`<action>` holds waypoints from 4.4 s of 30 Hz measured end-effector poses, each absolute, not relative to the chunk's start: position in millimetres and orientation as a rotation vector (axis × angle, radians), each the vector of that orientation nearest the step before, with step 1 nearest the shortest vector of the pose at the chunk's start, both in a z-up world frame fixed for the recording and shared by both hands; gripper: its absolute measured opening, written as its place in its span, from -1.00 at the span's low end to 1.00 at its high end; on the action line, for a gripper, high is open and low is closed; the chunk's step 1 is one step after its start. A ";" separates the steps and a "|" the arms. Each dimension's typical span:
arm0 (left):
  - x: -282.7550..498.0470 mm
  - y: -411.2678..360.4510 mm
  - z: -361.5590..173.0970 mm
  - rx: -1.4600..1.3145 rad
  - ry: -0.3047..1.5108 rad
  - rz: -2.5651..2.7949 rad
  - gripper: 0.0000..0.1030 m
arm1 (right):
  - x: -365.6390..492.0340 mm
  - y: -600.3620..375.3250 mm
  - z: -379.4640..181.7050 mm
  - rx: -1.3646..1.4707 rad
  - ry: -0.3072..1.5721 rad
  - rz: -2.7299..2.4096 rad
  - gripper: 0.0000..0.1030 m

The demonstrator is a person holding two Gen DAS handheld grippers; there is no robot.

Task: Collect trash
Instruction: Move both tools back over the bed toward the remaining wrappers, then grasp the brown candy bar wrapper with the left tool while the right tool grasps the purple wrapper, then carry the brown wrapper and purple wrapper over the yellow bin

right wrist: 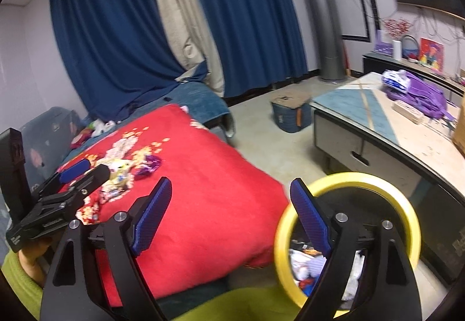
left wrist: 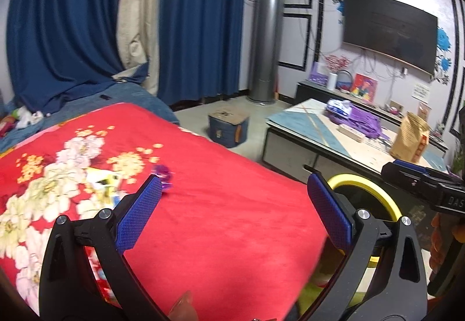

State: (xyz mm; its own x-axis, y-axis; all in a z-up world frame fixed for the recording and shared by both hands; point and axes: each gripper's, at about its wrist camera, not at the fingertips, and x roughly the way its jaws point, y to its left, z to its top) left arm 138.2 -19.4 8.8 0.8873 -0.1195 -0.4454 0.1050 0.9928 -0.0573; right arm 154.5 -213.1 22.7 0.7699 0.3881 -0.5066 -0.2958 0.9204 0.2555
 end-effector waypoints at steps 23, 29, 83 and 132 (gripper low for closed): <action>136.1 110.7 -11.6 -0.148 0.569 0.104 0.79 | 221.2 -56.1 19.4 0.076 0.657 0.596 0.57; 144.1 137.5 -29.9 -0.223 0.648 0.092 0.79 | 248.3 -25.3 0.5 0.065 0.724 0.622 0.47; 179.3 91.1 -52.1 -0.172 0.784 -0.072 -0.85 | 254.8 -49.0 -41.1 0.148 0.835 0.632 -0.62; 173.3 -126.6 -50.7 0.037 0.775 -0.467 -0.85 | 193.1 -273.7 -19.8 0.211 0.716 0.322 -0.62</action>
